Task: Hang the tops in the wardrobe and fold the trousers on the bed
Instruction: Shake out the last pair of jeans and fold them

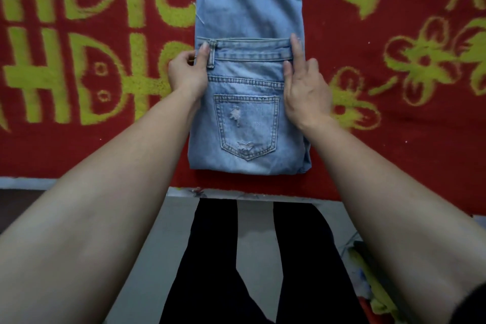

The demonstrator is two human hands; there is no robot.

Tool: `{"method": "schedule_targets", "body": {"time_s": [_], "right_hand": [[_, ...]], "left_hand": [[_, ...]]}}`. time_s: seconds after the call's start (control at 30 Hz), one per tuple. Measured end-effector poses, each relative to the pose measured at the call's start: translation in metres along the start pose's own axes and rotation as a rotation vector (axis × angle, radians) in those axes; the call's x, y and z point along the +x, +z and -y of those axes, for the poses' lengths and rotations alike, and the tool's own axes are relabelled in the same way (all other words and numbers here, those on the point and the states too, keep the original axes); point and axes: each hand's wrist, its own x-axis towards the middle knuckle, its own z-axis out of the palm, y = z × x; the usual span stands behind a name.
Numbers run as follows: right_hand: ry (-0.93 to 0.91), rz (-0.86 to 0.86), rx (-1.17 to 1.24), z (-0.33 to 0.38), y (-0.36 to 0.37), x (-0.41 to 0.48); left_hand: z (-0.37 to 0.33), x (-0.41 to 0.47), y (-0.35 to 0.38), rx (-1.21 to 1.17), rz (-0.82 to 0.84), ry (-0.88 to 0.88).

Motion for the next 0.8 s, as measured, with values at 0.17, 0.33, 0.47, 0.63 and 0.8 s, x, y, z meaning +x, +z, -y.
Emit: {"method": "schedule_targets", "body": {"time_s": [0.17, 0.33, 0.47, 0.63, 0.8], "right_hand": [[-0.002, 0.076, -0.122, -0.002, 0.011, 0.017], [0.018, 0.064, -0.135, 0.002, 0.005, 0.011], [-0.117, -0.089, -0.255, -0.005, -0.001, -0.023], [-0.501, -0.038, -0.249, -0.023, 0.002, -0.092], [-0.553, 0.278, -0.43, -0.034, 0.019, -0.131]], "left_hand": [[-0.005, 0.013, 0.002, 0.103, -0.015, -0.013], [-0.009, -0.015, 0.002, 0.517, -0.132, 0.194], [0.007, -0.066, -0.018, 0.674, -0.164, 0.542], [0.062, -0.12, -0.049, 0.784, 0.223, 1.007], [0.101, -0.128, -0.059, 1.191, 0.524, 0.989]]}}
